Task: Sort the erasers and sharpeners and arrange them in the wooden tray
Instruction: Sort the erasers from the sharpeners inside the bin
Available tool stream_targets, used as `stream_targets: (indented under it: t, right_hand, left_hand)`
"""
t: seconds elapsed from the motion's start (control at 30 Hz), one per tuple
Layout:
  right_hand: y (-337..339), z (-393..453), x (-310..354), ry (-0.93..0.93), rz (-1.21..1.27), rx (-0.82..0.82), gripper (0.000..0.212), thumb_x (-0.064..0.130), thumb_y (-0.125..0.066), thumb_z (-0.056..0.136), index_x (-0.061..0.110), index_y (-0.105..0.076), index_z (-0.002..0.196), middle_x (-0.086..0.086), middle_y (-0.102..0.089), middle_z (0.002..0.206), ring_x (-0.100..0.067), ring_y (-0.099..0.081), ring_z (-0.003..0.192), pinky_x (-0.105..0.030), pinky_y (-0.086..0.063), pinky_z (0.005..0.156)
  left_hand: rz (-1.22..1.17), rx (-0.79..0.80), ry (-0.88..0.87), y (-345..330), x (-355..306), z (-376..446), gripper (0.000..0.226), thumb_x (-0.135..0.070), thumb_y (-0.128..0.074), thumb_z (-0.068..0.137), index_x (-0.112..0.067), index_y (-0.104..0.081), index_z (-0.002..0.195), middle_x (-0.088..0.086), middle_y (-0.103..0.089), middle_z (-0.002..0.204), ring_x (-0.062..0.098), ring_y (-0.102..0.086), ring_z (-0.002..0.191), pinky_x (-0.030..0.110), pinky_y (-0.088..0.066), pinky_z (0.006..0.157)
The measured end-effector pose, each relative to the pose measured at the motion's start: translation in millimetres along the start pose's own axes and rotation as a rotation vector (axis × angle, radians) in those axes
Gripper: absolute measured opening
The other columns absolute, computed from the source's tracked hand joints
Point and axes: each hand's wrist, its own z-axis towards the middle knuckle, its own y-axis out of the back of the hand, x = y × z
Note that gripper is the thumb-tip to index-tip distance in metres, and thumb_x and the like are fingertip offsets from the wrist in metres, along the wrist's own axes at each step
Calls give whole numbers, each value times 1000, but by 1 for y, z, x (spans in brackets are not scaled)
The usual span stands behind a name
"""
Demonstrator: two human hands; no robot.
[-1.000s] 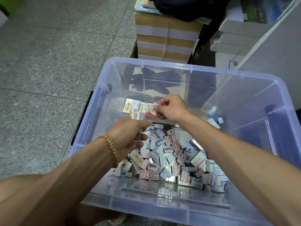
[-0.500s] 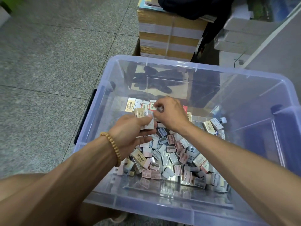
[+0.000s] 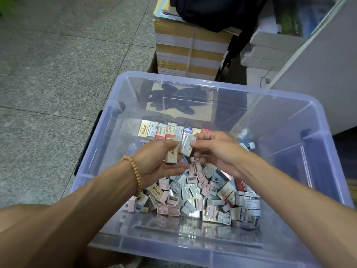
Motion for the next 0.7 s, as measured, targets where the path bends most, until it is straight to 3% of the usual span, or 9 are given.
stream_targets:
  t: [0.1, 0.23, 0.37, 0.47, 0.53, 0.6, 0.7]
  right_hand:
    - [1, 21, 5, -1, -50, -221, 4, 2, -71, 88, 3, -69, 91, -12, -70, 80, -12, -63, 59, -21, -55, 53]
    - [-16, 55, -1, 66, -247, -402, 17, 6, -76, 85, 14, -70, 71, -8, -76, 78, -18, -72, 70, -38, -63, 76]
    - [-30, 72, -13, 155, -431, -492, 20, 16, -82, 79, 13, -71, 64, -1, -73, 68, -23, -73, 70, -46, -62, 73]
    - [-29, 63, -11, 234, -607, -534, 25, 25, -77, 84, 11, -72, 64, 1, -71, 63, -21, -70, 66, -41, -60, 70]
    - [-28, 46, -6, 248, -517, -450, 28, 29, -69, 92, 11, -74, 71, 0, -72, 67, -17, -67, 62, -34, -58, 64]
    - [-24, 26, 0, 173, -344, -196, 27, 30, -65, 95, 12, -75, 79, 0, -71, 67, -13, -61, 55, -26, -48, 51]
    - [-14, 6, 4, 120, -246, 87, 13, 22, -72, 90, 13, -75, 81, 1, -67, 63, -10, -58, 54, -20, -43, 47]
  left_hand:
    - [163, -133, -53, 4, 2, 5, 19, -22, -53, 97, -10, -62, 109, 7, -66, 106, 22, -61, 87, 32, -51, 59]
    - [285, -188, -110, 13, 4, 13, 20, -22, -62, 94, -8, -65, 108, 8, -67, 105, 18, -62, 77, 24, -47, 50]
    - [302, -244, -215, 15, 3, 14, 11, -12, -71, 87, -6, -63, 82, 12, -67, 83, 22, -60, 68, 34, -58, 68]
    - [261, -280, -257, 14, 0, 10, 18, -6, -76, 81, -9, -58, 81, 16, -71, 85, 26, -65, 71, 40, -60, 77]
    - [256, -281, -266, 14, -1, 10, 20, -6, -78, 79, -8, -59, 86, 16, -72, 88, 27, -67, 75, 41, -60, 78]
    - [277, -262, -273, 13, -1, 10, 20, -6, -79, 78, -5, -63, 89, 15, -72, 88, 25, -68, 74, 38, -61, 75]
    - [307, -183, -289, 8, -1, 10, 19, -4, -78, 78, -1, -66, 92, 15, -72, 86, 21, -67, 69, 30, -61, 66]
